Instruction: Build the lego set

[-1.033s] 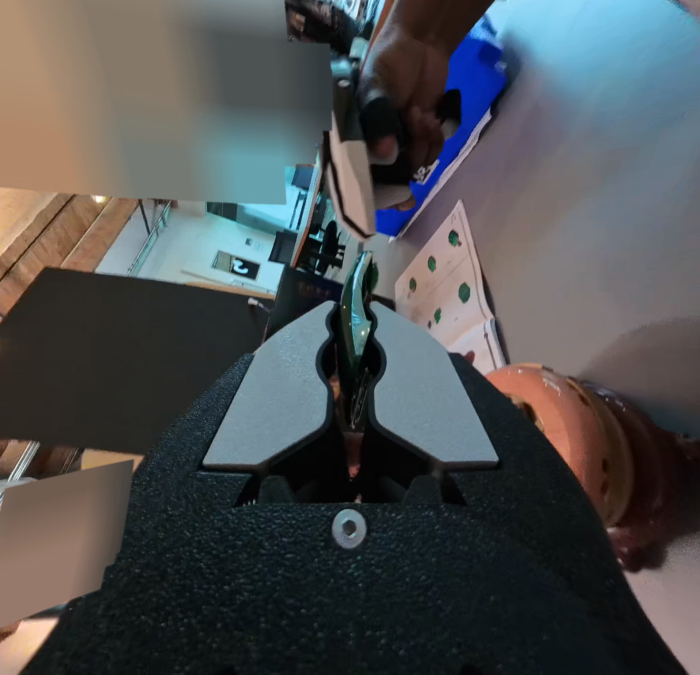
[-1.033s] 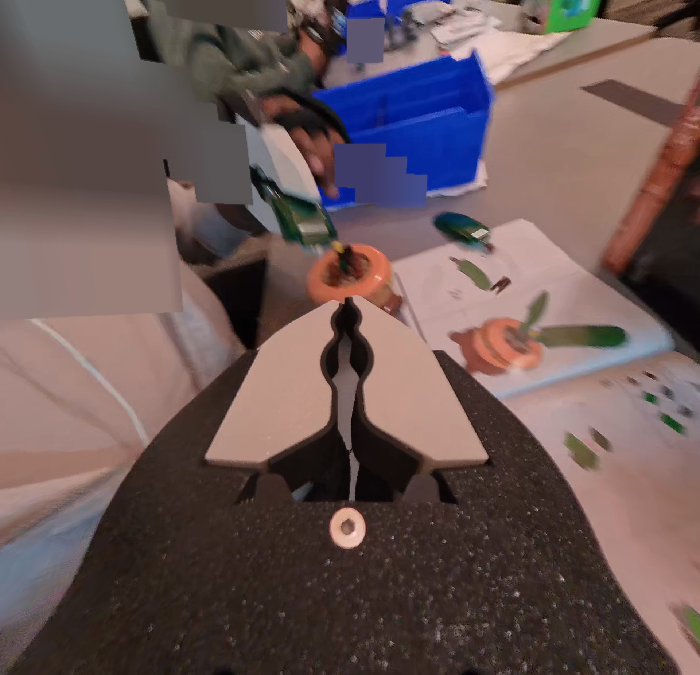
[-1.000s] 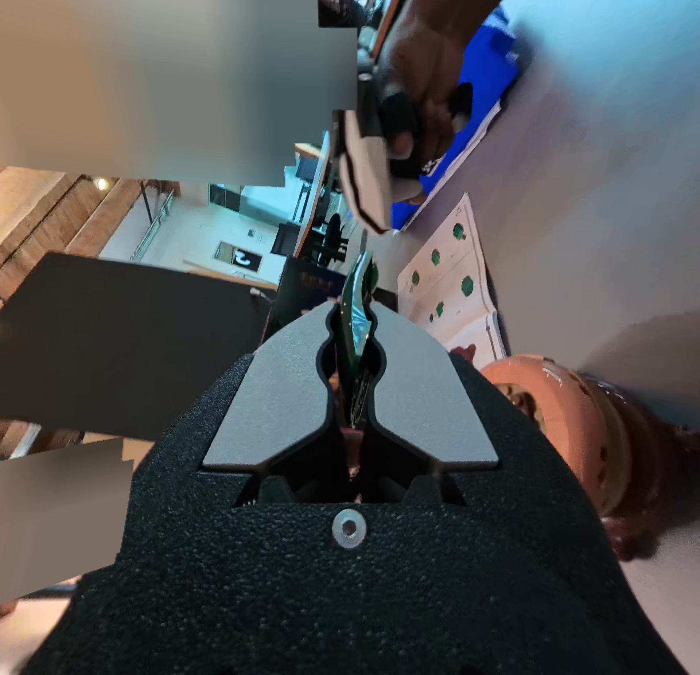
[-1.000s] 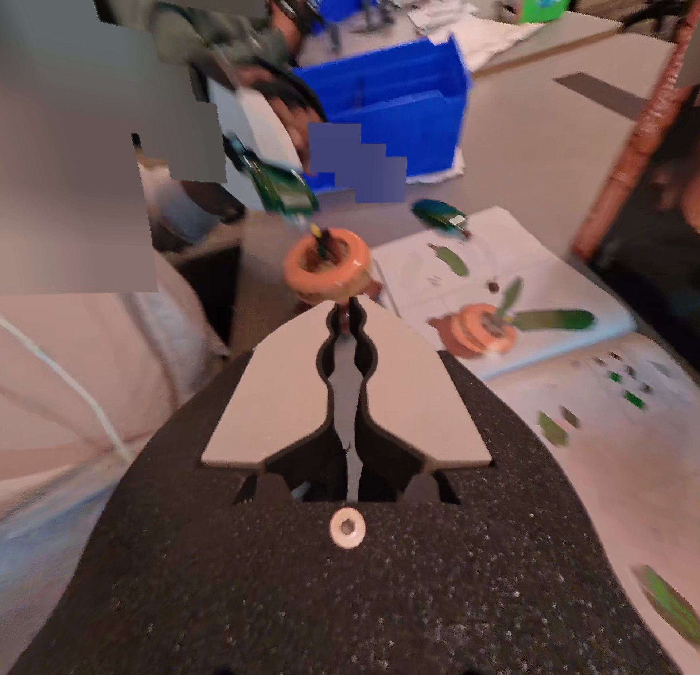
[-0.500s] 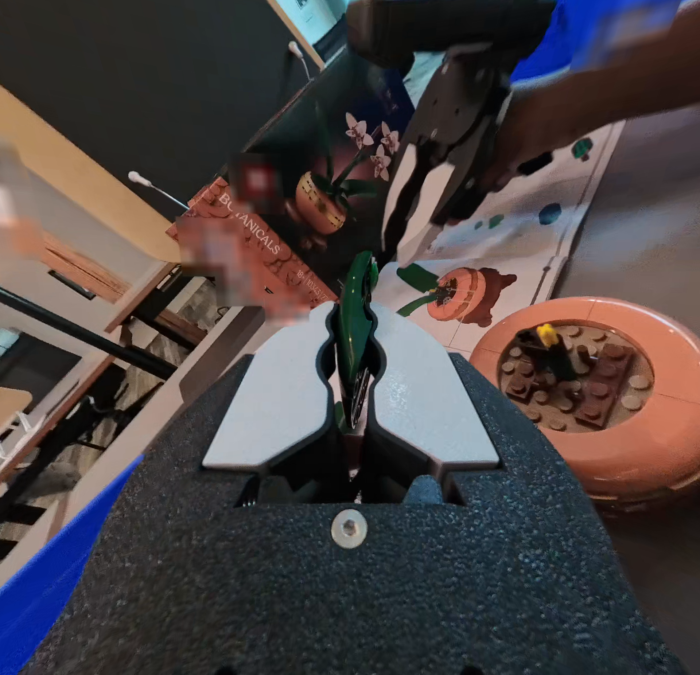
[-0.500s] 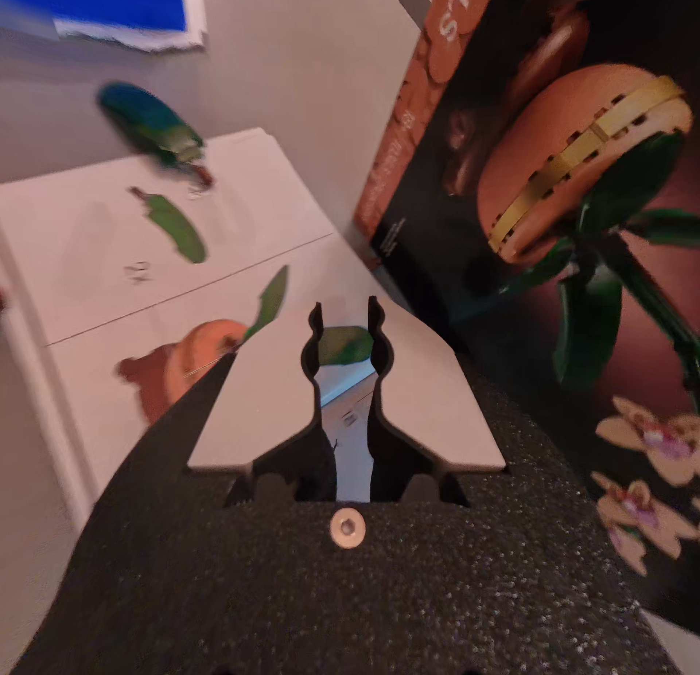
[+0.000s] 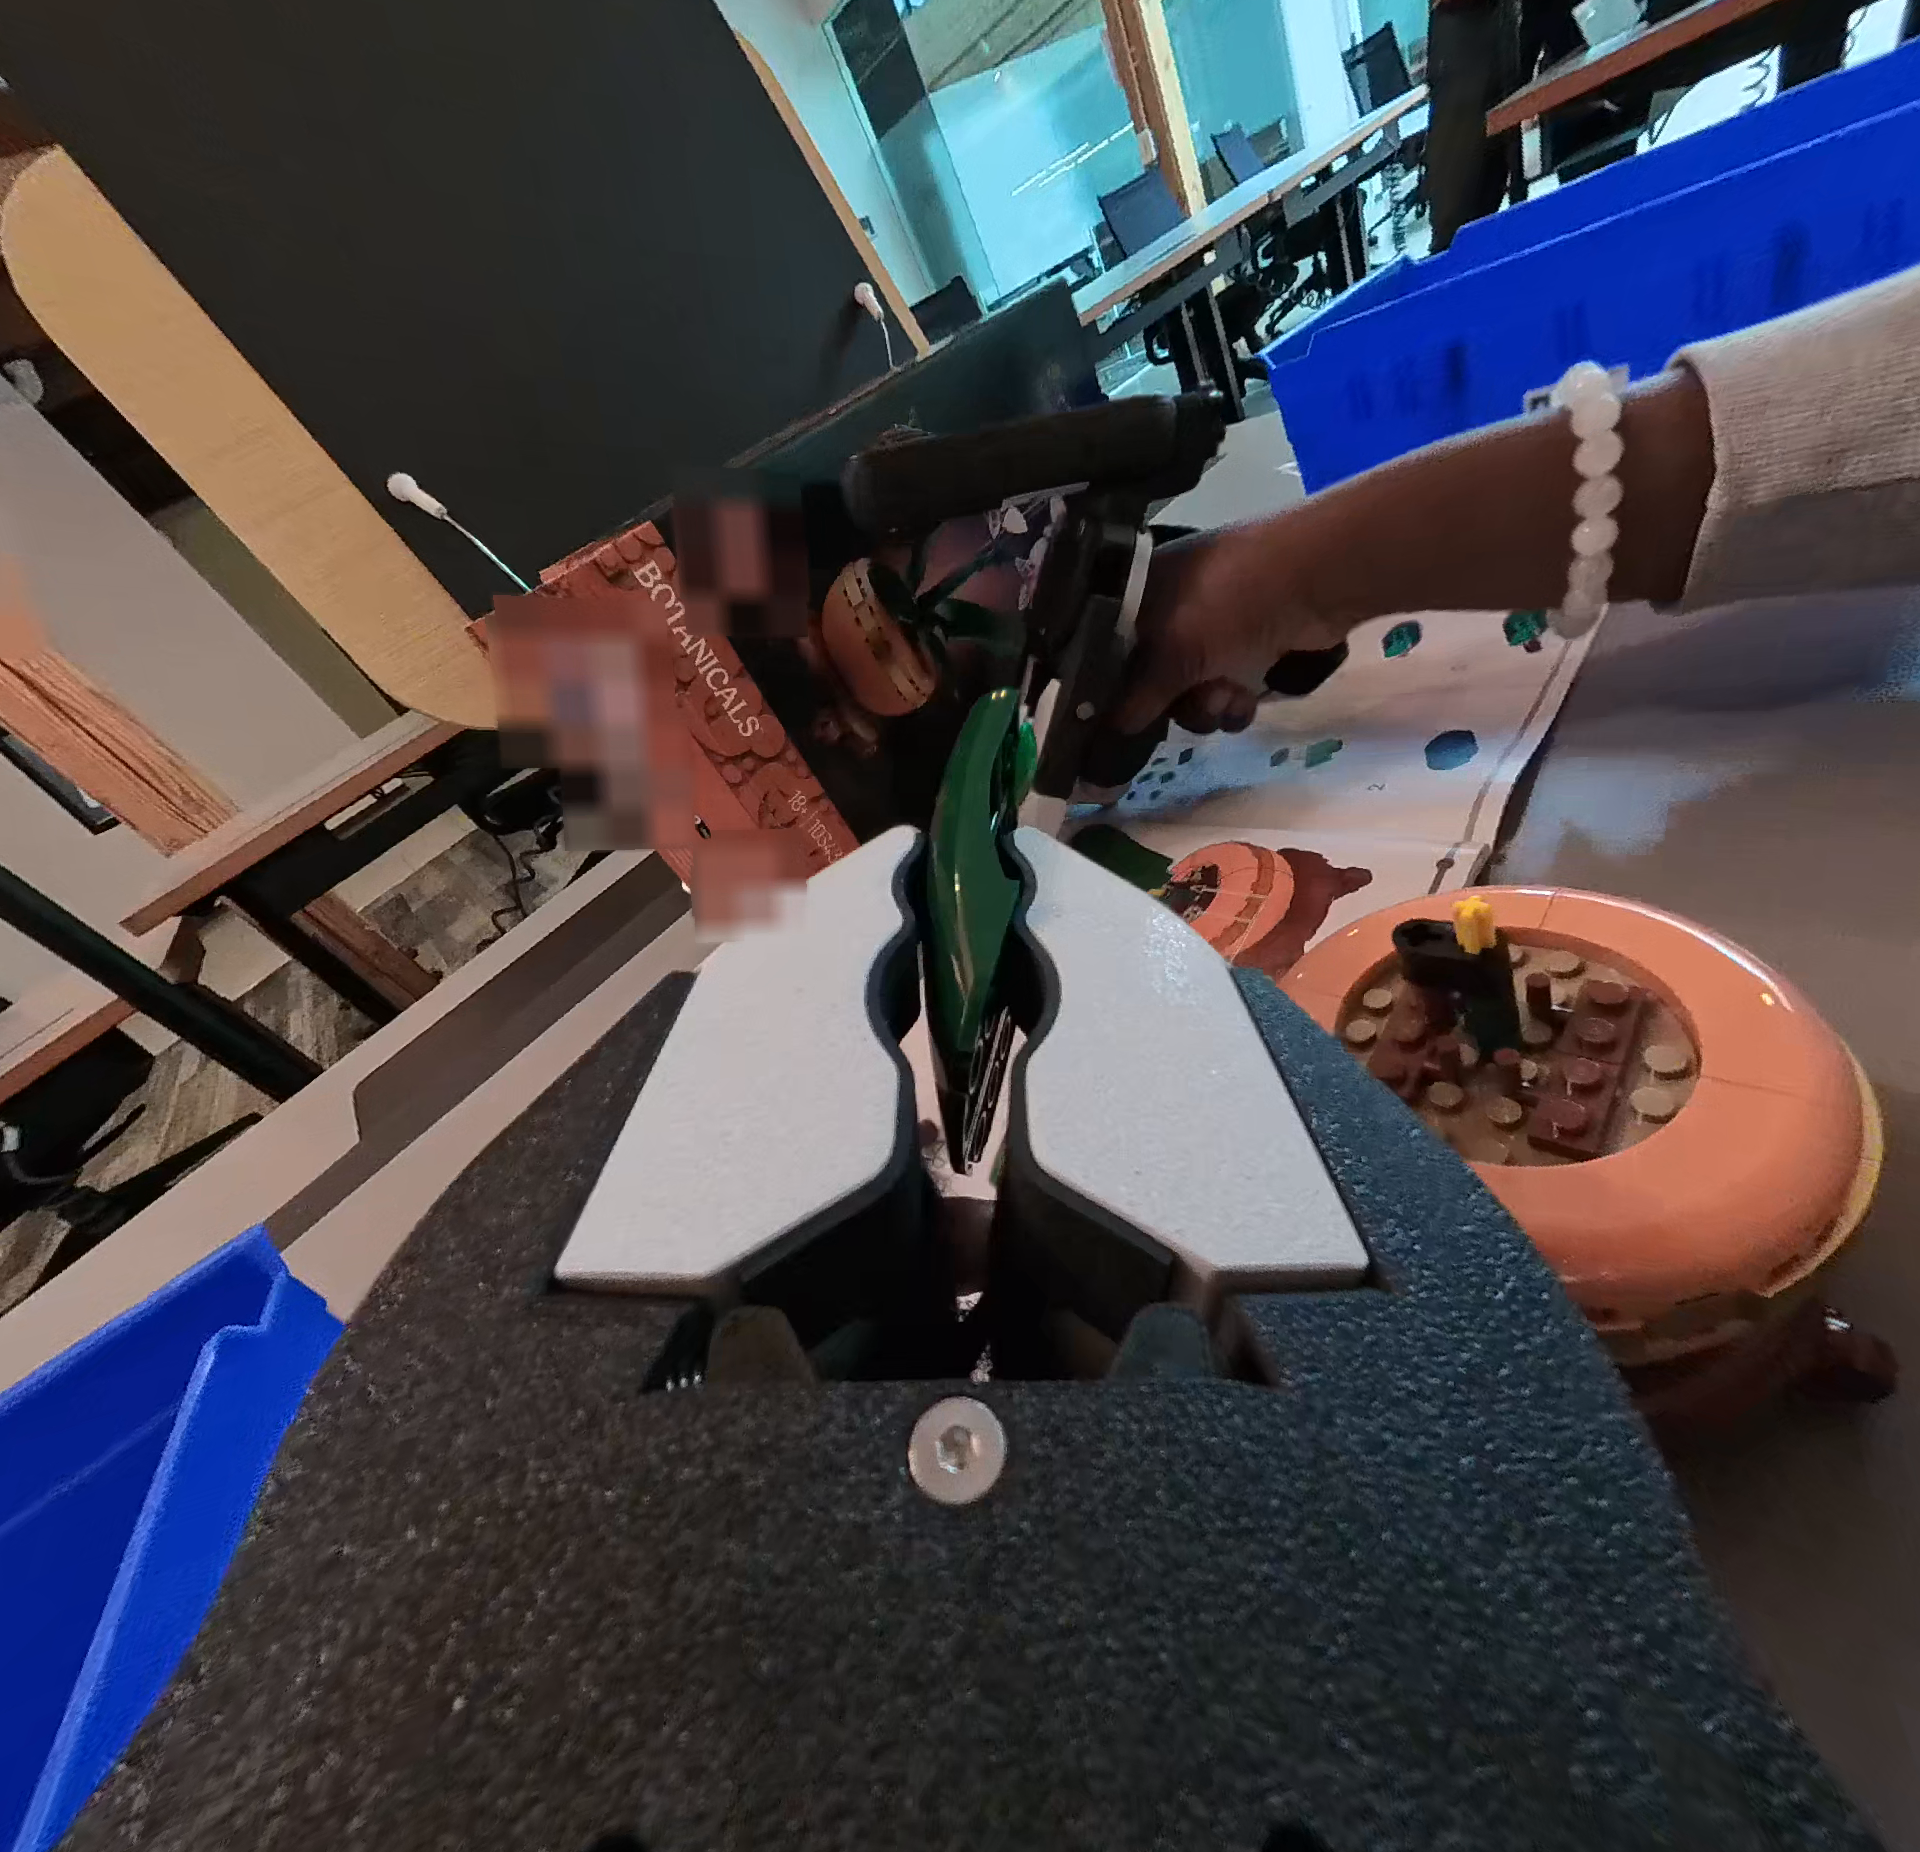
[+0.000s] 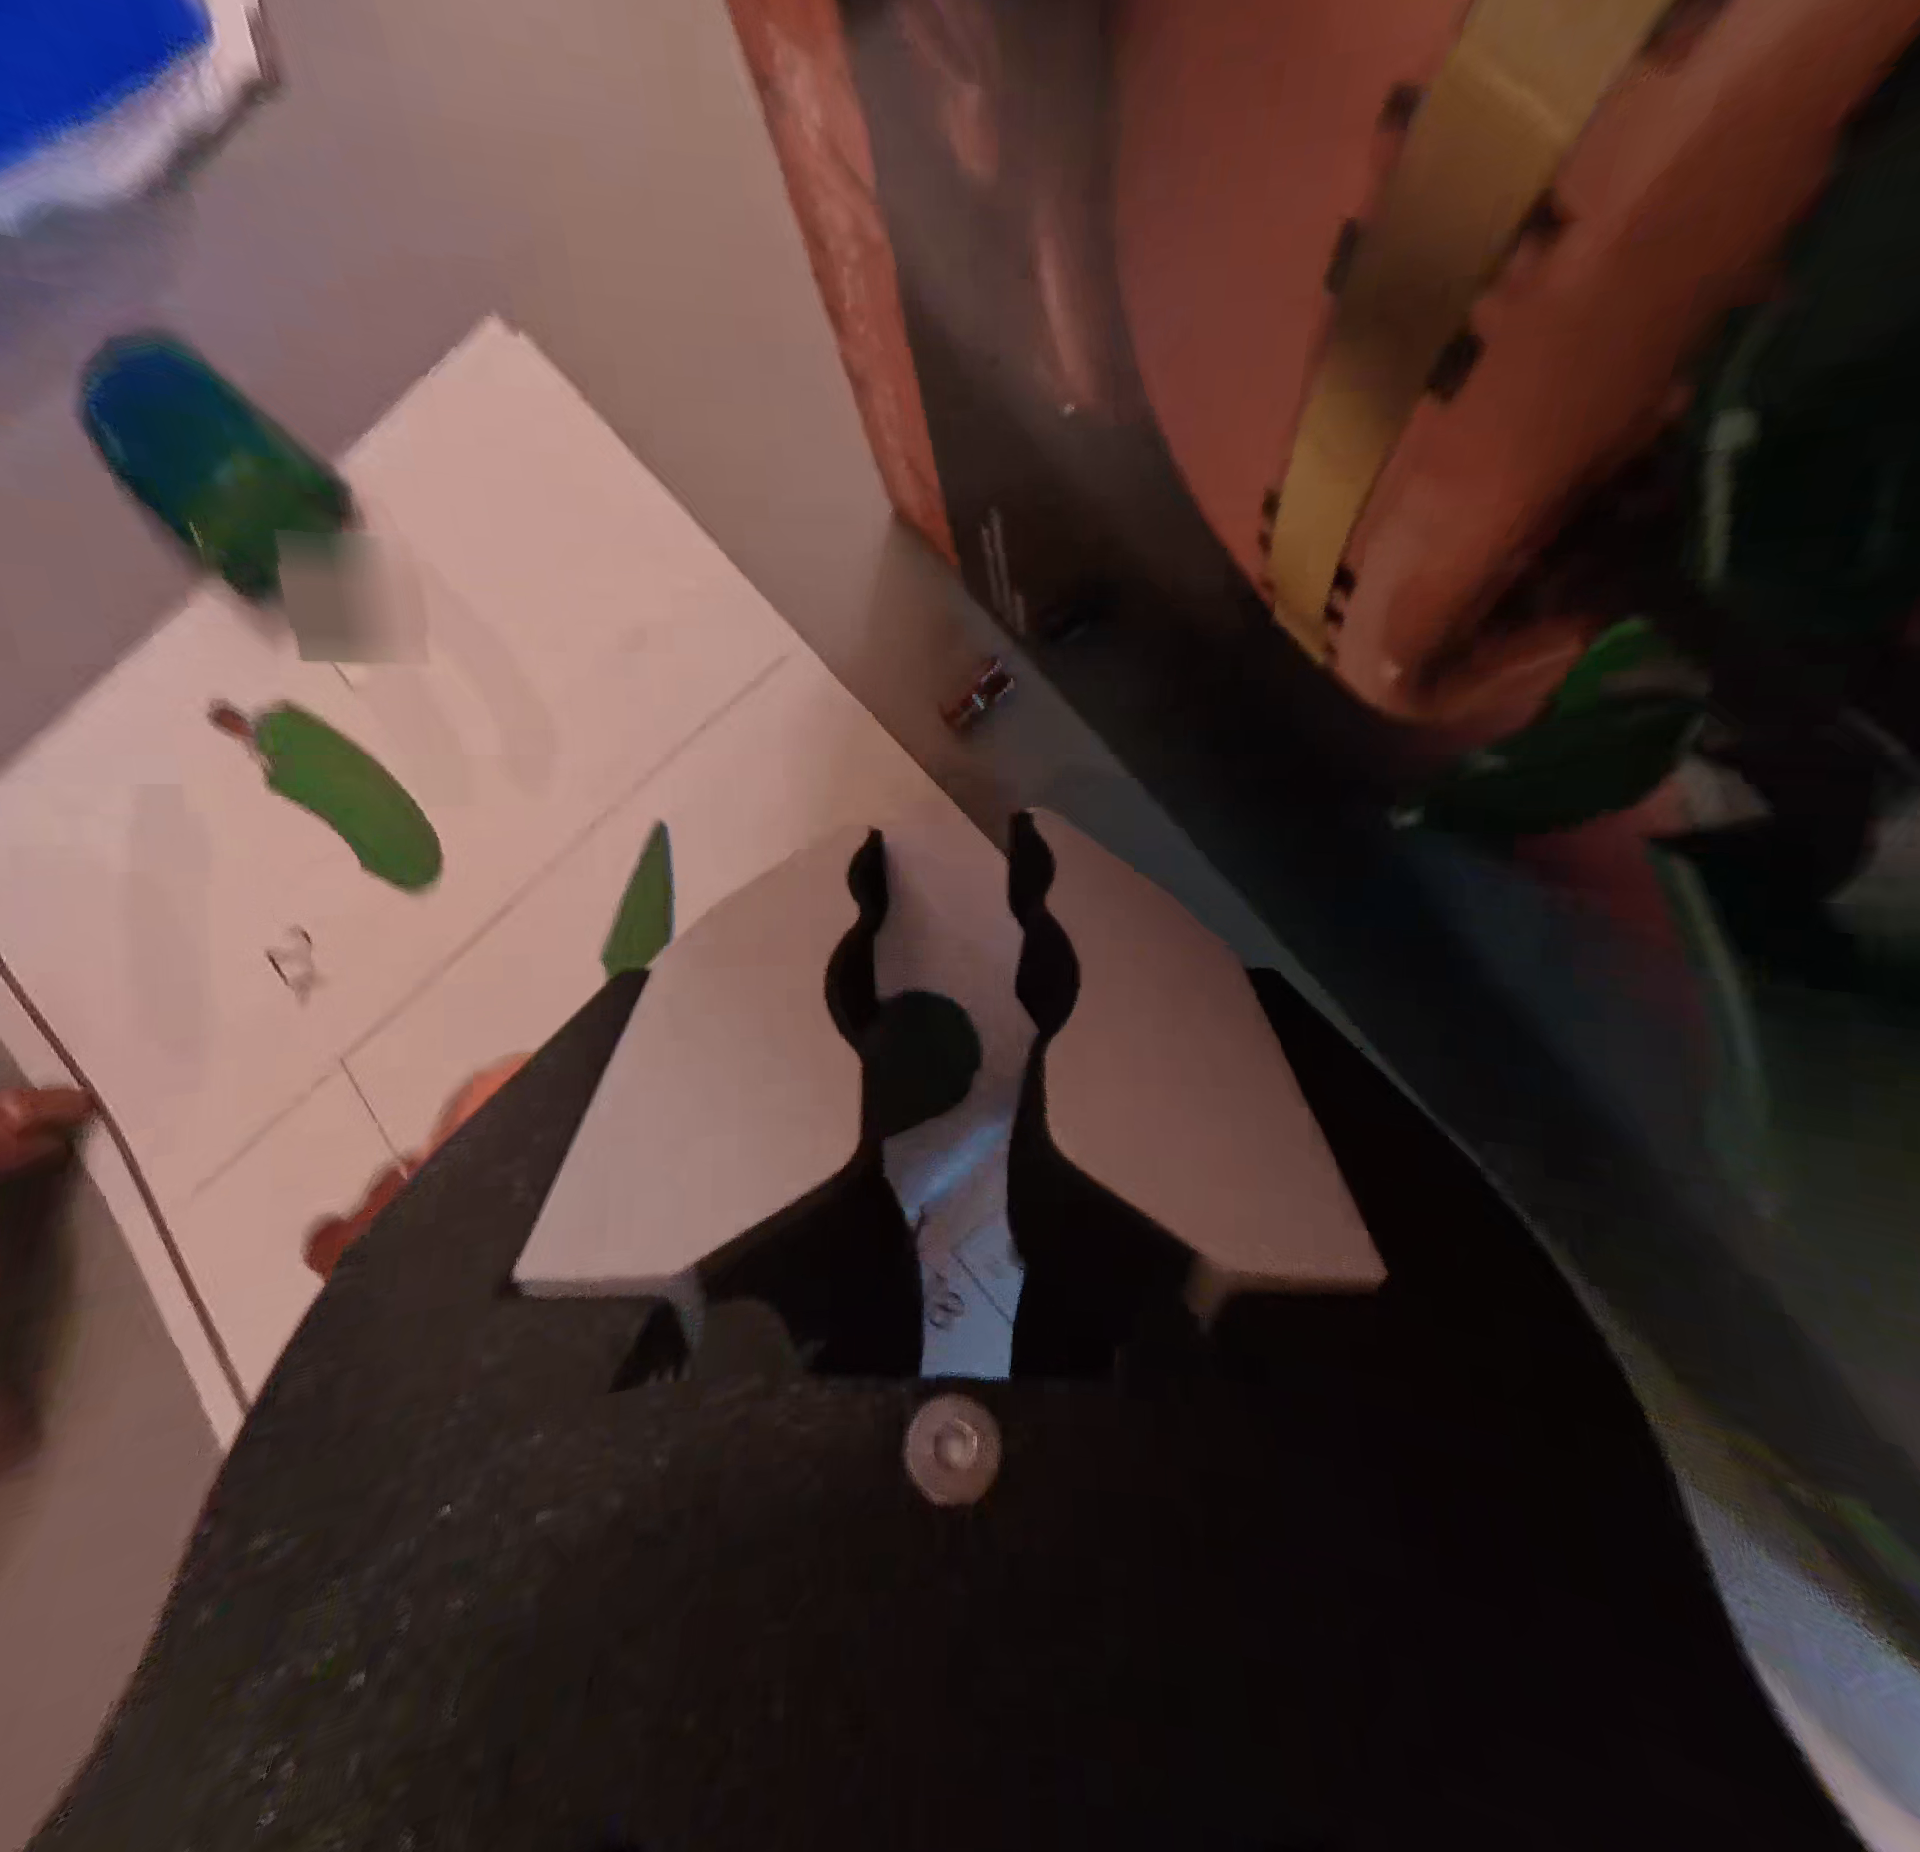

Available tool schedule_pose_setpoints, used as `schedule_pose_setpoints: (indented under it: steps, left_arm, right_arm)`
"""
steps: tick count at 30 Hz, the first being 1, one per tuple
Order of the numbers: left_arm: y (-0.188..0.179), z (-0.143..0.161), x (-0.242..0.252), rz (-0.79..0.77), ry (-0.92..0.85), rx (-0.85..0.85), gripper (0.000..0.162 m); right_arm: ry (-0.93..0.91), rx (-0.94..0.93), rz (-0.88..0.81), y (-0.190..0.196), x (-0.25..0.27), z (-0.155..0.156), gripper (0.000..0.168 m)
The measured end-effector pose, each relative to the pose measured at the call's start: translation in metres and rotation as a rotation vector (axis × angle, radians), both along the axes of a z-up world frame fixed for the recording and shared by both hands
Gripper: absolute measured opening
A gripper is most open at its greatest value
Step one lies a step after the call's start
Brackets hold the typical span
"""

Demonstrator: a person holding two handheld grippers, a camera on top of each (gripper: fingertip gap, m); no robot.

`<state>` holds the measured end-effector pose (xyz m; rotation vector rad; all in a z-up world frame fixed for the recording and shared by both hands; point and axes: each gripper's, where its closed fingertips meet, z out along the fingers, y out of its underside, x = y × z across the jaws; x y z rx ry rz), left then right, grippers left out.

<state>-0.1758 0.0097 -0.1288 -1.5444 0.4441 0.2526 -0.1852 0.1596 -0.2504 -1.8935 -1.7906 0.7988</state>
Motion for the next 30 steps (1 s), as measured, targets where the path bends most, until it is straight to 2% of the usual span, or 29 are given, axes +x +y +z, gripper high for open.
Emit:
schedule_pose_setpoints:
  steps: [3,6,9,12,13,15,16,20,23,26,28,30]
  left_arm:
    - [-0.001,0.004,0.005,-0.026,-0.014,0.023,0.011]
    - [-0.004,0.005,0.008,-0.043,-0.017,0.04,0.011]
    - [-0.008,0.009,0.008,-0.07,-0.062,0.072,0.011]
    - [-0.013,0.016,0.006,-0.1,-0.126,0.105,0.011]
    - [-0.013,0.016,0.005,-0.104,-0.136,0.107,0.011]
    - [-0.014,0.015,0.003,-0.098,-0.132,0.102,0.011]
    - [-0.014,0.014,0.002,-0.089,-0.121,0.1,0.011]
    - [-0.014,0.012,0.003,-0.074,-0.07,0.095,0.011]
    - [-0.013,0.014,0.005,-0.071,-0.058,0.095,0.011]
    - [-0.014,0.014,0.004,-0.06,-0.057,0.093,0.011]
    - [-0.015,0.014,0.004,-0.056,-0.054,0.091,0.011]
    - [-0.014,0.015,0.007,-0.059,-0.048,0.093,0.011]
  right_arm:
    - [0.126,-0.024,-0.196,0.004,-0.011,0.011,0.028]
    - [0.147,0.053,-0.328,0.012,-0.013,0.008,0.029]
    - [0.096,0.134,-0.33,0.01,-0.016,0.002,0.035]
    - [0.071,0.19,-0.316,0.008,-0.025,0.003,0.03]
    - [0.042,0.212,-0.309,0.008,-0.026,-0.001,0.027]
    - [0.023,0.252,-0.292,0.011,-0.028,-0.004,0.009]
    - [0.014,0.272,-0.292,0.013,-0.028,-0.004,0.006]
    - [0.036,0.3,-0.186,0.012,-0.028,0.0,0.004]
    - [0.215,0.266,-0.117,0.002,-0.015,0.037,0.004]
    - [0.247,0.217,0.032,-0.015,0.031,0.059,0.004]
    - [0.193,0.227,0.181,-0.027,0.072,0.053,0.004]
    - [0.141,0.317,0.344,-0.033,0.108,0.038,0.004]
